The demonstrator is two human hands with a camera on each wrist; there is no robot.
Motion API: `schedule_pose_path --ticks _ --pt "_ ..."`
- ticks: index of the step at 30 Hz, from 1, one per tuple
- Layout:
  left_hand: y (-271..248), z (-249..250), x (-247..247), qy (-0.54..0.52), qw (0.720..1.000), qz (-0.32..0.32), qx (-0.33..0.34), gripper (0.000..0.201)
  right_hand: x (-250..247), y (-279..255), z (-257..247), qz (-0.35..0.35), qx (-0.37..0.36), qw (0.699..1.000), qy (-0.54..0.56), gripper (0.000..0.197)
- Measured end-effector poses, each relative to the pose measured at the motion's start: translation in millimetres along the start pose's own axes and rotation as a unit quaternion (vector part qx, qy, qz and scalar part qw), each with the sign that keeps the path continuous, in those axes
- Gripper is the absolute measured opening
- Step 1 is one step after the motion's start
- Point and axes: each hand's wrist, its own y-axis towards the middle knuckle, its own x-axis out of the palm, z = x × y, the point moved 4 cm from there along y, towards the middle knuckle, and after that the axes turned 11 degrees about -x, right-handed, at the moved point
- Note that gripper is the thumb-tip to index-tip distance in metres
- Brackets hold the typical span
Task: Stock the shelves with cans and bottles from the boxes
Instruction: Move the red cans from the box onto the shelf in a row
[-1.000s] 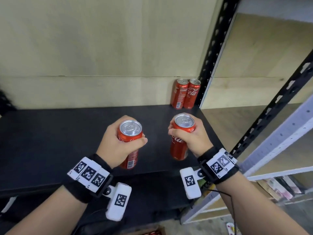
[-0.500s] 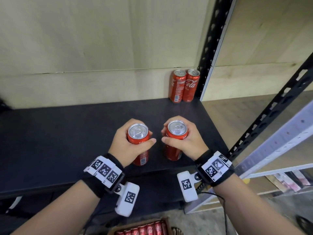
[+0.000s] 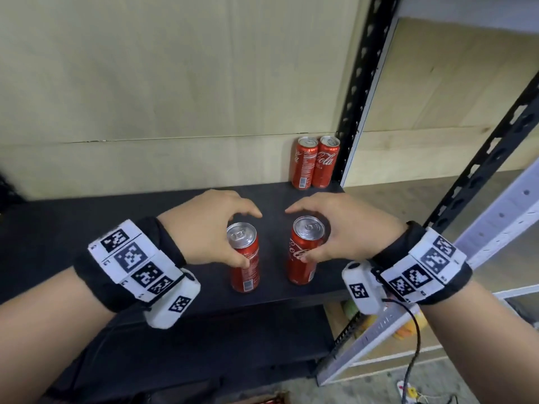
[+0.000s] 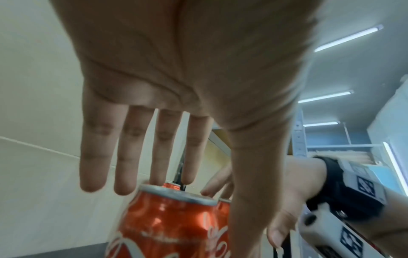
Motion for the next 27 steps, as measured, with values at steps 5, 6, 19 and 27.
schedule_pose_path --ticks 5,6,19,27 --pt "7.2 9.8 7.5 0.093 0.995 -0.029 0.006 0.081 -0.6 7.1 -10.8 -0.075 0.007 0.992 -0.099 0.079" --pt "8.8 9.6 8.5 0.102 0.994 -0.028 0.001 0.079 -0.9 7.2 -12.3 -0.078 0.005 0.991 -0.107 0.075" --pt "31.9 25.7 12.4 0.052 0.998 -0.021 0.007 0.073 -0.5 18.6 -18.3 -0.08 0.004 0.99 -0.117 0.066" --pt "59.1 32.8 10.7 0.042 0.999 -0.012 0.001 0.066 -3.4 36.4 -17.8 -0.078 0.011 0.989 -0.127 0.067"
